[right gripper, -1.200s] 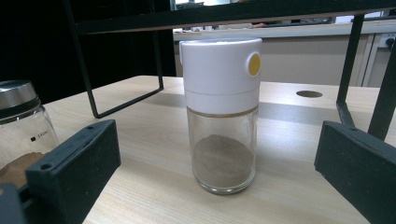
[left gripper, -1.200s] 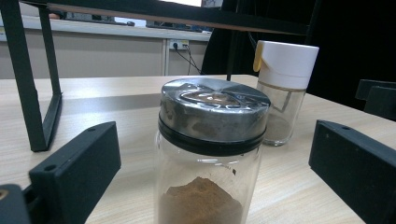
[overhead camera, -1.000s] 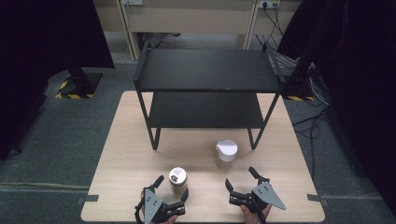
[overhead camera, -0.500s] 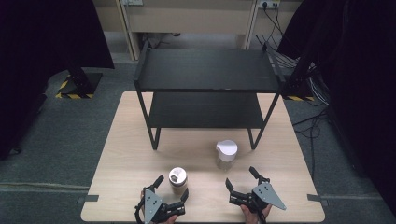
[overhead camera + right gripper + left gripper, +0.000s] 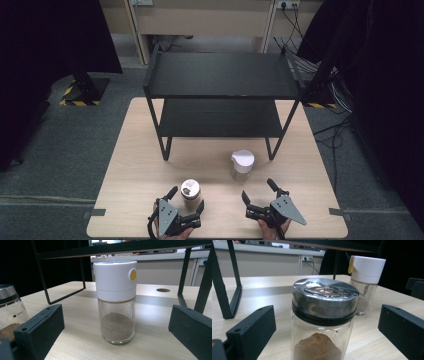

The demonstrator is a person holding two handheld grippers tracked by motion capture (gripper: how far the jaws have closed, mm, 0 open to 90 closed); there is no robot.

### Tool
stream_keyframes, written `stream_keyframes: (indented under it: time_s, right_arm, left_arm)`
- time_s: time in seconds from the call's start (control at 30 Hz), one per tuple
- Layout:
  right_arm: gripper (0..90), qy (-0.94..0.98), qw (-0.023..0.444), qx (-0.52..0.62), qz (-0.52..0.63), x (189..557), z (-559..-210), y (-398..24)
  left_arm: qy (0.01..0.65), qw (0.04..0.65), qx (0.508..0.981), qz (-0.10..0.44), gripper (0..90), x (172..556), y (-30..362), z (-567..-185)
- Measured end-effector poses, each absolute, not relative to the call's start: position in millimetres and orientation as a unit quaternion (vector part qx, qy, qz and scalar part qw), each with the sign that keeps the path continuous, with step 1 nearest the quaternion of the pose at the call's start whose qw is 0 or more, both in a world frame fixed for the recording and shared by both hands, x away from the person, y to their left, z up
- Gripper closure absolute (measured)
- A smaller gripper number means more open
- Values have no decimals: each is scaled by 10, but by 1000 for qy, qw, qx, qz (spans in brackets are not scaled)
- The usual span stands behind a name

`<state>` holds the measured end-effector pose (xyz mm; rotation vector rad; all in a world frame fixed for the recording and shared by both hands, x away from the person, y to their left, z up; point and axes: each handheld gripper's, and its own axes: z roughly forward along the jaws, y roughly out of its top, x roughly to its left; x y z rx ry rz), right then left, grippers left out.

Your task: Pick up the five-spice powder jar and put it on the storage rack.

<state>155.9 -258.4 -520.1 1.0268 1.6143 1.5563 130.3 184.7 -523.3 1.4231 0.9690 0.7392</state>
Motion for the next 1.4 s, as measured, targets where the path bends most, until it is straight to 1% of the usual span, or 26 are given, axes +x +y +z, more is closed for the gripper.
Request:
stream_keyframes:
  time_s: [0.17,0.27,0.4,0.77,0.87,1.23,1.4]
  right_arm:
    - [4,617,331,393,596,1558,-5202,-2585]
    - [4,617,331,393,596,1559,-5203,-2586]
    - [4,617,331,393,596,1560,-5204,-2588]
    - [4,618,330,392,596,1561,-5202,-2590]
    - [4,618,330,392,596,1561,-5203,-2590]
    - [4,618,330,392,596,1562,-5202,-2590]
    - [5,619,329,392,595,1565,-5198,-2590]
  left_arm:
    - [424,581,619,317,10,1346,1800,-5185]
    - [434,565,626,319,42,1378,1748,-5128]
    - [438,551,632,324,119,1405,1690,-5089]
    - [449,534,640,320,233,1448,1648,-5024]
    - [451,534,639,320,295,1451,1646,-5025]
    - [447,536,633,336,305,1406,1615,-5060]
    - [445,544,628,333,305,1393,1644,-5079]
